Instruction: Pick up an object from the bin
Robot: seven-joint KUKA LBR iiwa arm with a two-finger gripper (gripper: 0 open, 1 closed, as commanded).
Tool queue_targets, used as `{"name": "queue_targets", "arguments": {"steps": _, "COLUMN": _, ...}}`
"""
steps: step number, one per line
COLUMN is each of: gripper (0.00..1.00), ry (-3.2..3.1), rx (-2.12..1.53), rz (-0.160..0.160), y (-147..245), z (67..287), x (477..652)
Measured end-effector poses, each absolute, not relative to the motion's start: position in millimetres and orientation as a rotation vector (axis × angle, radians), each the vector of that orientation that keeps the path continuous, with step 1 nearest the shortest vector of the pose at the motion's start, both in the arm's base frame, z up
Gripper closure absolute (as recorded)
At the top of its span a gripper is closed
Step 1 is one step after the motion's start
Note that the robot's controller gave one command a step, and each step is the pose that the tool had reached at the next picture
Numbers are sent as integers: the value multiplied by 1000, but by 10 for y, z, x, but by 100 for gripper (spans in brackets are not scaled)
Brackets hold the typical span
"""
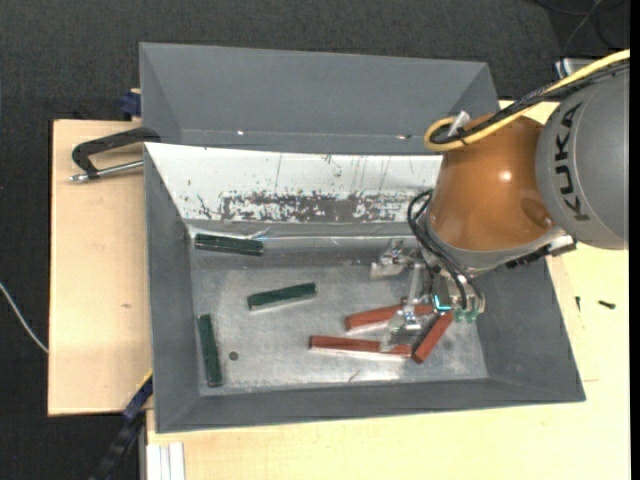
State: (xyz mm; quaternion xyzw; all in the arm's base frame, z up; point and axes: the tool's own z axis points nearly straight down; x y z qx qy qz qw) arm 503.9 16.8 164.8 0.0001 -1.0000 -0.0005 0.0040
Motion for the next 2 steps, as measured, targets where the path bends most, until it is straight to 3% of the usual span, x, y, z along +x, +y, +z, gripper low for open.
{"name": "queue_targets", "arguments": {"steps": 1, "gripper": 0, "ry": -3142, "rx": -1, "rz": -2, "y": 168, "z": 1686, "x": 5058}}
{"name": "queue_targets", "arguments": {"steps": 2, "gripper": 100, "ry": -3148, "rx": 252, "rz": 0, "y": 10, "z": 786, "x": 5306}}
